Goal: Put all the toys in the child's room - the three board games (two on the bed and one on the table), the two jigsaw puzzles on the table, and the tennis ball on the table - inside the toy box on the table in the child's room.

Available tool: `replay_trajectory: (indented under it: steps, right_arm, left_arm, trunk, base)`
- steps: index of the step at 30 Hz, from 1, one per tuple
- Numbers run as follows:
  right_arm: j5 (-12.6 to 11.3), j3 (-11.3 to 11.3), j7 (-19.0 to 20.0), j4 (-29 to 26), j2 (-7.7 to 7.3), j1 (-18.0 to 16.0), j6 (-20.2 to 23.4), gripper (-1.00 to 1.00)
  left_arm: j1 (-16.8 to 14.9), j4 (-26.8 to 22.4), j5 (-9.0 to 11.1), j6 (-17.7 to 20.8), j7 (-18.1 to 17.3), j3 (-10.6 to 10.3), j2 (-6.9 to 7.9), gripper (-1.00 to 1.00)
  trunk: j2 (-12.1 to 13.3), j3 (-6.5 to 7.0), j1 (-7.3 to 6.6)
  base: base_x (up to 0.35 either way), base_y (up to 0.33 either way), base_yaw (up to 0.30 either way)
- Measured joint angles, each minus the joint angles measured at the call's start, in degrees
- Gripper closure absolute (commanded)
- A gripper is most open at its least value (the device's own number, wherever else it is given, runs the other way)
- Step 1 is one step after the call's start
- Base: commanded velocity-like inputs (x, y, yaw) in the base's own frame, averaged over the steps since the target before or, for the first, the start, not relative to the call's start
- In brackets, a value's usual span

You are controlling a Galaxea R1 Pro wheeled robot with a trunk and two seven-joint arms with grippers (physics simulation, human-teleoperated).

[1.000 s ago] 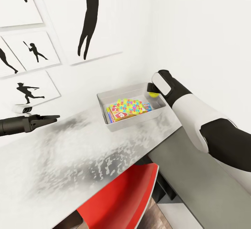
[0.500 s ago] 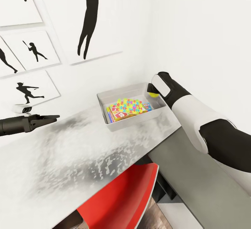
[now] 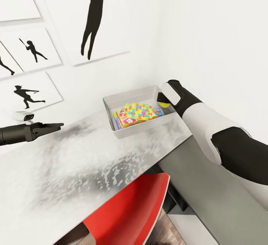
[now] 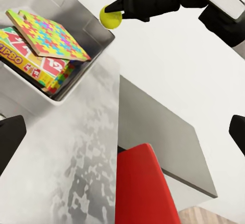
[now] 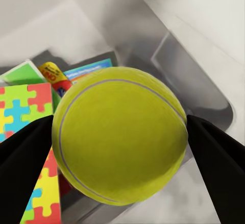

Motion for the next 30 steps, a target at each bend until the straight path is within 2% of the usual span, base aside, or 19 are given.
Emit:
replay_trajectory:
  steps: [16,23,24,30]
  right_arm:
    - [0.09,0.00,0.00,-0.18,0.00,0.00,-0.26,1.00]
    - [0.10,0.04,0.00,-0.32,-0.04,0.00,-0.17,1.00]
    - [0.10,0.04,0.00,-0.35,-0.06,0.00,-0.13,-1.00]
    - [0.01,0.04,0.14,-0.47,-0.38,-0.07,0.36,-1.00]
  left_arm:
    - [0.00,-0.01,0.01,0.00,0.00,0.00,0.01,-1.00]
    - [0.00,-0.01,0.02,0.00,0.00,0.00,0.01,-1.00]
    - [0.00,0.00,0.01,0.00,0.00,0.00,0.01,-1.00]
    - [0.00,-0.01,0.05,0.00,0.00,0.00,0.01,-1.00]
  trunk:
    - [0.00,-1.49,0.00]
    - [-0.01,-1.63,0.00]
    - [-0.01,-1.63,0.00]
    - [-0.01,-1.64,0.00]
  base:
    - [0.000,0.000,0.000]
    - [0.000,0.000,0.000]
    - [0.000,0.000,0.000]
    - [0.000,0.000,0.000]
